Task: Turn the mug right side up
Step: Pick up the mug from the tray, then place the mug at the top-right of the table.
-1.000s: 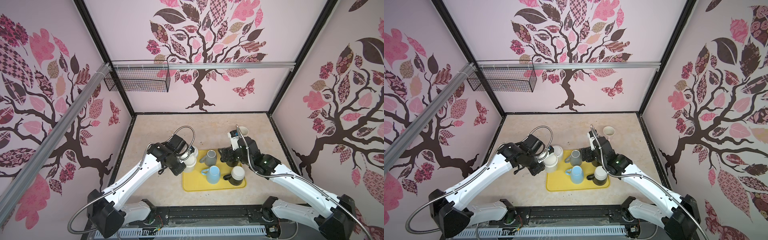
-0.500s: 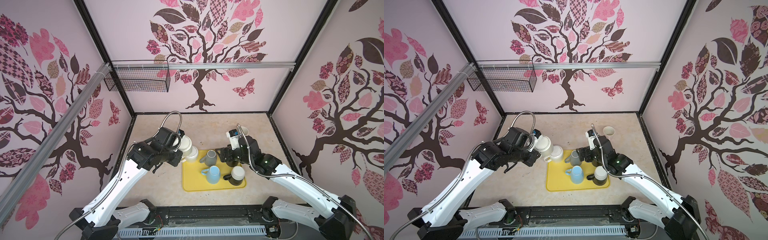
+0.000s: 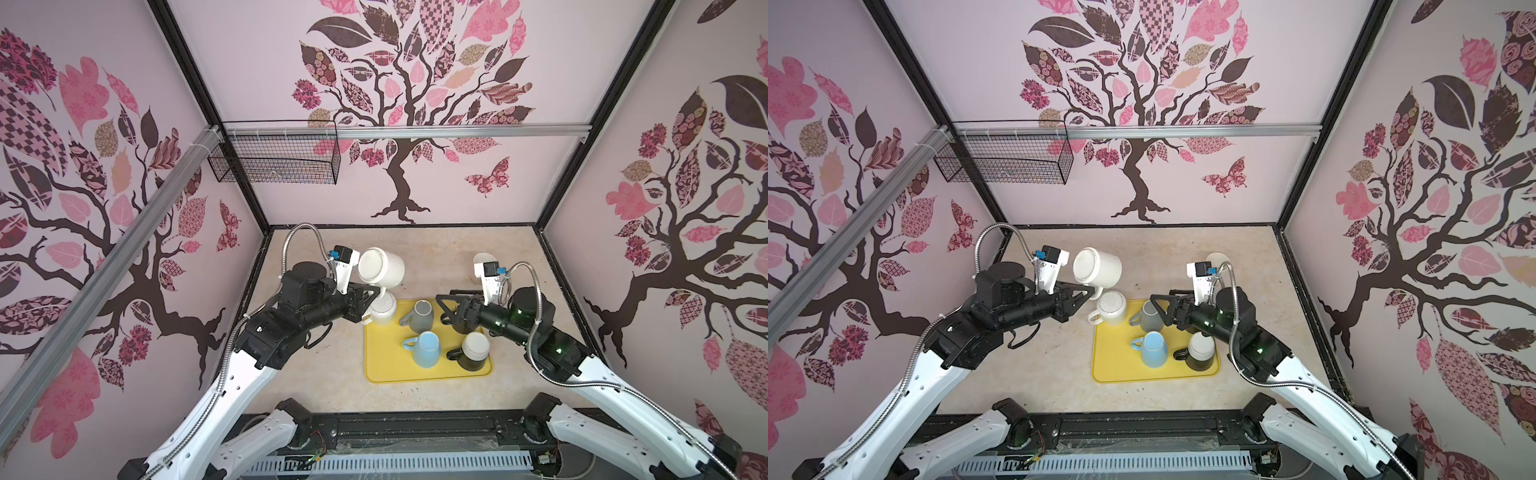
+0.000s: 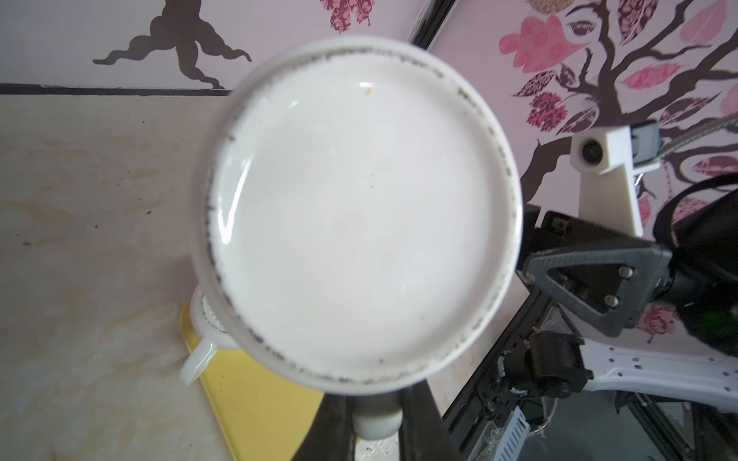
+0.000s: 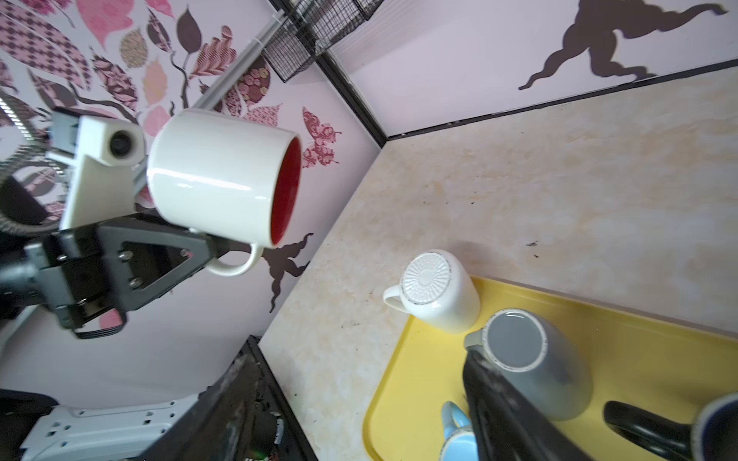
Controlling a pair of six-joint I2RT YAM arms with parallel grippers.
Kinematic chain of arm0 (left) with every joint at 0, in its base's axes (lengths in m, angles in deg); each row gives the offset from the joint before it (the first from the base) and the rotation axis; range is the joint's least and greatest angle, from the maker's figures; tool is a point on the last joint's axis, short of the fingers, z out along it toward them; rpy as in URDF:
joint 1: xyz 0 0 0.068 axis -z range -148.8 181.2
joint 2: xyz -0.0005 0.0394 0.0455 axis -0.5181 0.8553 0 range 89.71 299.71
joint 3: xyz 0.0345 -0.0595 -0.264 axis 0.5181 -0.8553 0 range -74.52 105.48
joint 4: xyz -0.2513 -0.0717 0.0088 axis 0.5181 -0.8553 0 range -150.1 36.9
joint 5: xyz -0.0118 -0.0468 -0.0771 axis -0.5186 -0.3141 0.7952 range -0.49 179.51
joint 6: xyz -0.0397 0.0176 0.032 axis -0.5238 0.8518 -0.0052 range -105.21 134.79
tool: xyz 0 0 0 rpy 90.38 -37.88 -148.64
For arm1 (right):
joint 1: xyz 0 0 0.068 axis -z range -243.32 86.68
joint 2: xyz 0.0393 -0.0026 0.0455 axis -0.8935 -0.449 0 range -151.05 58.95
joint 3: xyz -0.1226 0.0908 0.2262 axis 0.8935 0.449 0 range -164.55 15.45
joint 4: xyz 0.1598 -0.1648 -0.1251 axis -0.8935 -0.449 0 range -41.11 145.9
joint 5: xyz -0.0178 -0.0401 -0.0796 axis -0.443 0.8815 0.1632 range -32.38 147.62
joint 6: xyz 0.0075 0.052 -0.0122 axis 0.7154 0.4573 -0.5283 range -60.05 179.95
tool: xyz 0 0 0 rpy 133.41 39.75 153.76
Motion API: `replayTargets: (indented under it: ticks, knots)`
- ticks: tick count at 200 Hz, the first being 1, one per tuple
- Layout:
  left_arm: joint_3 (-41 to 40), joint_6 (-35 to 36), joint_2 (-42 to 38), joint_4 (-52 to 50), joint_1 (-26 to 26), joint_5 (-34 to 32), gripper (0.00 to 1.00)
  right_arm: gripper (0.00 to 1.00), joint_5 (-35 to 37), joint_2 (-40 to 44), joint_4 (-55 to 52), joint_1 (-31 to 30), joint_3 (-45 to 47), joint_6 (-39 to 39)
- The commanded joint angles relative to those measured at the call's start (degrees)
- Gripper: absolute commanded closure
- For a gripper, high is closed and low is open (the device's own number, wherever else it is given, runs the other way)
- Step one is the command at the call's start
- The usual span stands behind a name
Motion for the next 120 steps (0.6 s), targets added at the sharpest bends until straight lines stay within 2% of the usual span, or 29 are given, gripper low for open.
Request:
replayTargets:
  ticks: [1,48,69,120]
  knots:
    - [-3.44,-8.06,0.66,19.04,-2.85,9.76,1.00,0.21,-4.67,0.21,11.01,-0.28,1.26,5.79]
    - [-12.07,-22.89,4.96,44.57,-6.23,20.18,1.00,0.36,-6.17,-4.30,20.11,-0.32,2.76,10.14]
    - [-13.34,-23.61,6.54,47.92,-6.27,21.71,1.00,0.41,-7.18,-7.73,25.06,-0.27,2.31,12.63]
    - [-15.34,-22.03,7.20,52.06,-7.12,23.33,1.00,0.42,-9.75,-14.89,33.33,-0.16,1.42,15.53]
